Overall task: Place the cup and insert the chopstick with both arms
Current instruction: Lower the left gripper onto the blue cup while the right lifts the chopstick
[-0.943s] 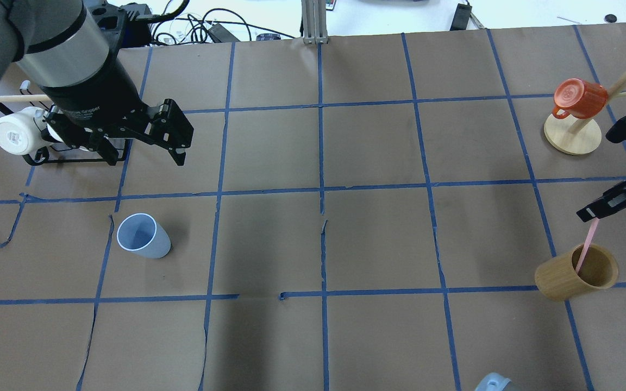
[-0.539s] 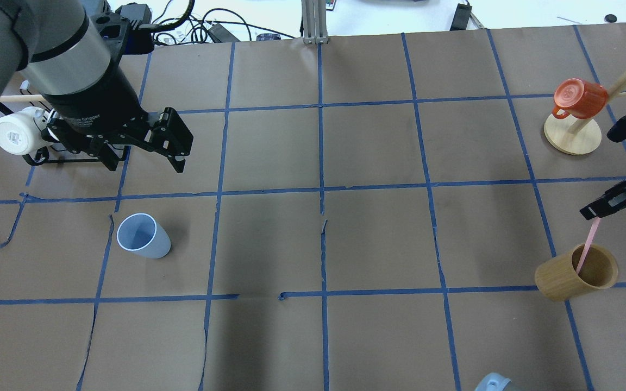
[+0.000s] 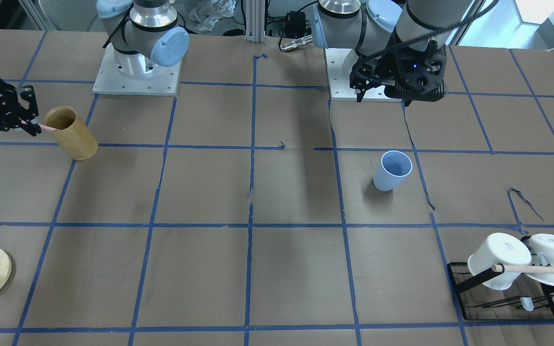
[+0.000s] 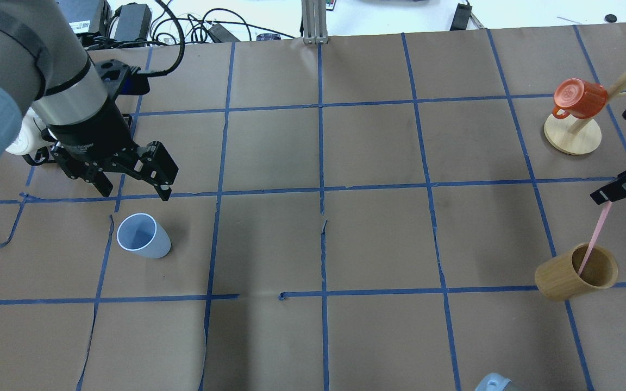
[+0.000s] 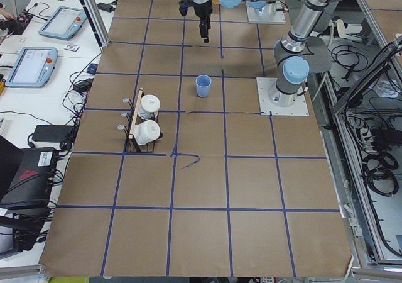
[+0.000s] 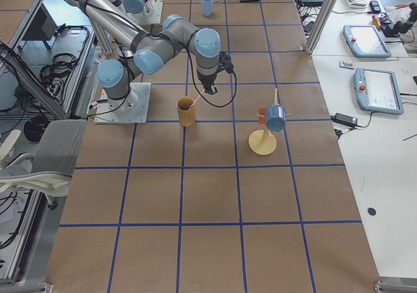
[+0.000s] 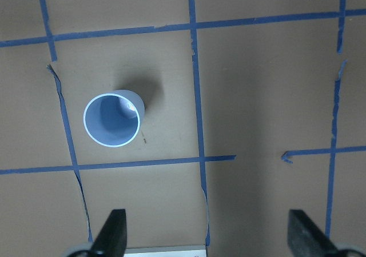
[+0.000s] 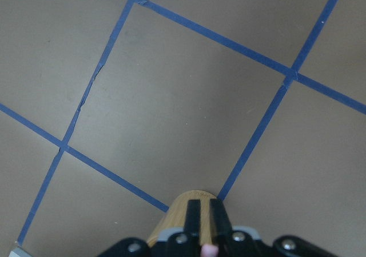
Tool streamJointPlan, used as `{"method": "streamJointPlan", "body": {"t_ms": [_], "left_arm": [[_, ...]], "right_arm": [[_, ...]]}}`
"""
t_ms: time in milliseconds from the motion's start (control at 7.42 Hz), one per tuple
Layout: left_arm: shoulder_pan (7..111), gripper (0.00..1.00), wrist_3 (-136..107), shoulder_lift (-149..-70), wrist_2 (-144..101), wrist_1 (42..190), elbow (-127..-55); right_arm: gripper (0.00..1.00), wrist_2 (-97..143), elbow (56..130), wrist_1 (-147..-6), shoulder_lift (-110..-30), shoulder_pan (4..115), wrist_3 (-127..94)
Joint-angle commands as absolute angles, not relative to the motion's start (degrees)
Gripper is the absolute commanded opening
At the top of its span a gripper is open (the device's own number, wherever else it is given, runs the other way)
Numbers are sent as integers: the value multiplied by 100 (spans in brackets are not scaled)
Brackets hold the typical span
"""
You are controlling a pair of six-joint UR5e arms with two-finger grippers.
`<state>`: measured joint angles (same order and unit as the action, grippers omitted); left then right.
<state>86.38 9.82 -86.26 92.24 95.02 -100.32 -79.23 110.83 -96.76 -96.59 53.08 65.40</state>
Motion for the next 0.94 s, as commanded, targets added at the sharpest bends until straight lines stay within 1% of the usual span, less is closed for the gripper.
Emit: {"method": "streamJointPlan", "body": {"t_ms": [0, 135, 270, 674, 809], "left_arm": [[8367, 100, 1405, -8797, 9447, 7832, -11314], [8358, 100, 1458, -8894, 9535, 7091, -11677], [8350, 100, 1476, -8947, 9780, 6727, -11846], [8271, 97, 1477, -9210, 9738, 5979, -12049], [8271, 81, 1485, -9220, 9747, 5890, -12215]], "right_arm": [[6, -7709, 10890, -9615, -9659, 5309, 6513], [6, -7534, 10820, -9589, -9659, 5309, 6478], [6, -7532, 10671, -9554, -9668, 5317, 6391], [4, -7532, 10232, -8985, -9668, 5317, 6276], [4, -7532, 9969, -8704, -9668, 5317, 6119]]}}
